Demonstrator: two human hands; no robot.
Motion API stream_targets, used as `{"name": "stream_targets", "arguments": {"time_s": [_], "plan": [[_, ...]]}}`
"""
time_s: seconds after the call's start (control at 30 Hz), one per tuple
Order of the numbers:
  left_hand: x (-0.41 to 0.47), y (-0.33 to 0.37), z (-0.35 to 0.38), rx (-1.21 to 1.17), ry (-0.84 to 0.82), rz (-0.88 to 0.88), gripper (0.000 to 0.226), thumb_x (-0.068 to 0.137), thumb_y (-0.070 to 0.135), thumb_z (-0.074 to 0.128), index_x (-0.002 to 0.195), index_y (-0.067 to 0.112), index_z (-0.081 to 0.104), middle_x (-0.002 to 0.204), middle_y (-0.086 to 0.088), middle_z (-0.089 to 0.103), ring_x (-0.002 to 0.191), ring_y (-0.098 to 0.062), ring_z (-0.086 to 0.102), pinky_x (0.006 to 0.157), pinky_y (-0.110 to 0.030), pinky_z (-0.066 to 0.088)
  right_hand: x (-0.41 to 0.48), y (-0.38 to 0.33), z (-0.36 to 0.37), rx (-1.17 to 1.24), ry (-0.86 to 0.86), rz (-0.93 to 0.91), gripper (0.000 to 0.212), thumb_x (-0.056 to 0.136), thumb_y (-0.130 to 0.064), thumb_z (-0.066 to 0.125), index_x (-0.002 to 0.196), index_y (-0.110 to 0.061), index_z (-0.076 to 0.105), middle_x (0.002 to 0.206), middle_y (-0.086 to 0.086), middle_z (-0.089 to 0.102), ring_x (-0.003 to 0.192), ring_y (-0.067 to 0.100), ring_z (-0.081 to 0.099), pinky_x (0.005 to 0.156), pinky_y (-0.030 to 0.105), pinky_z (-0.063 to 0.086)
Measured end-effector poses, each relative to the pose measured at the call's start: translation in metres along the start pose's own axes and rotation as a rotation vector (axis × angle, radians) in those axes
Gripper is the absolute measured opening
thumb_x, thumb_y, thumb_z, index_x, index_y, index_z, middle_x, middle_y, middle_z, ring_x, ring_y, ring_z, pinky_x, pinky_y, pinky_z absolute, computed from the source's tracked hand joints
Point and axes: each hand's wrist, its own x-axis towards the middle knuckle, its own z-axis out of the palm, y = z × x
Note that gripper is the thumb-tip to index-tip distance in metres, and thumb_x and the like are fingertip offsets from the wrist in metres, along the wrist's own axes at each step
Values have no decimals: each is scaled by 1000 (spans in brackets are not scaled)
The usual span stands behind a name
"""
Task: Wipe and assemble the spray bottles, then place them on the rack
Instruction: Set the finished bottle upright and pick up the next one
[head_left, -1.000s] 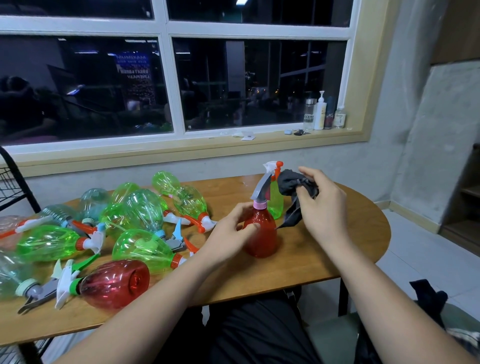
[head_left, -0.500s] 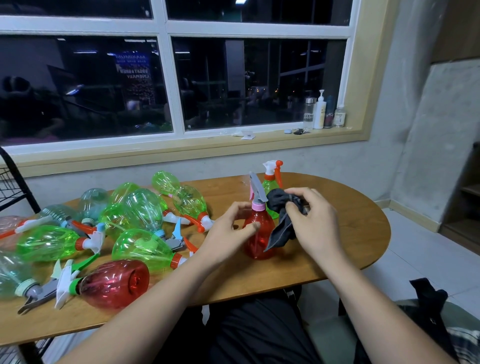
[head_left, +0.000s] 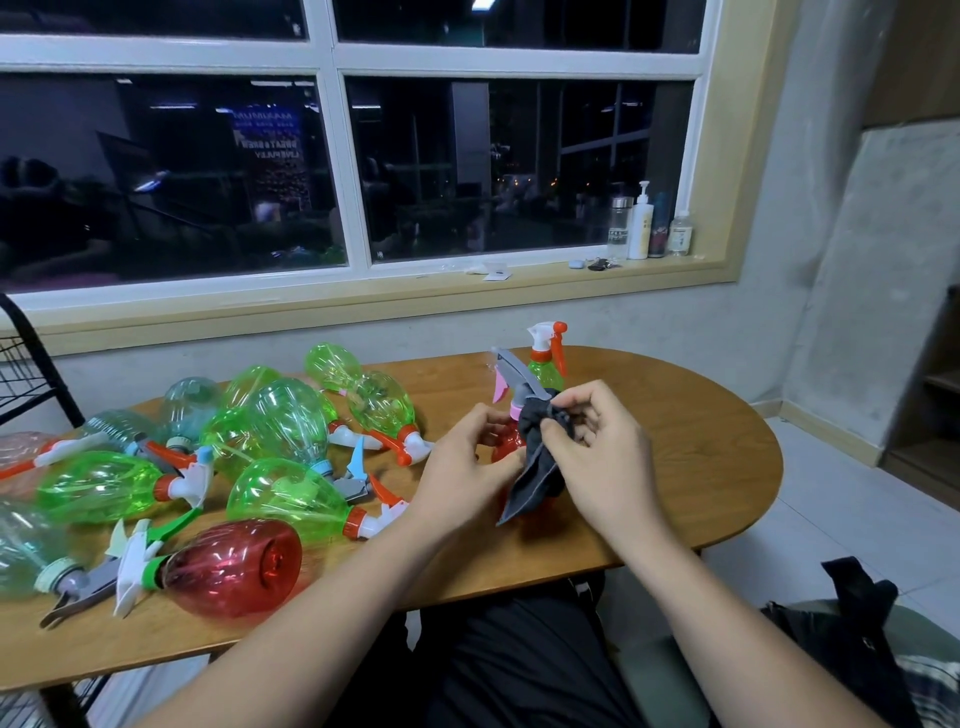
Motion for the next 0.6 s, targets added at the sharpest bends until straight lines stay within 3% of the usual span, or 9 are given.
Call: {"name": "stream_targets", "arguments": {"time_s": [0.13, 0.23, 0.3, 0.43, 0.6], "plan": [[3, 0, 2, 18, 5, 2, 25, 91, 30, 77, 111, 35, 61, 106, 16, 70, 104, -4, 64, 76, -14, 46, -4, -1, 2, -136, 17, -143, 22, 93, -7, 77, 104, -23, 69, 98, -13, 74, 93, 1, 70, 75, 8, 50], [3, 0, 0, 9, -12, 24, 26, 92, 34, 77, 112, 37, 61, 108, 18, 70, 106, -3, 64, 79, -12, 45, -6, 6, 2, -315, -21, -445, 21, 92, 4, 73, 107, -10, 72, 104, -3, 73, 101, 12, 67, 88, 18, 50], [2, 0, -2, 10, -14, 36, 28, 92, 41, 79, 113, 37, 61, 109, 20, 71, 108, -1, 64, 82, -12, 46, -4, 18, -2, -374, -47, -529, 24, 91, 9, 70, 108, -6, 72, 108, 1, 71, 105, 19, 65, 94, 28, 53], [1, -1, -3, 24, -24, 11, 33, 91, 52, 78, 117, 41, 61, 112, 22, 72, 112, 7, 62, 82, -6, 43, -3, 35, -13, -358, -75, -332, 39, 92, 6, 67, 125, -15, 72, 117, -6, 71, 112, 11, 64, 98, 31, 53], [0, -1, -2, 39, -30, -25, 37, 98, 41, 72, 134, 38, 61, 122, 23, 70, 116, 22, 55, 93, -6, 44, -11, 30, -14, -188, -197, -78, 67, 93, 5, 62, 151, -28, 59, 142, -20, 61, 129, -12, 53, 105, 4, 38]]}}
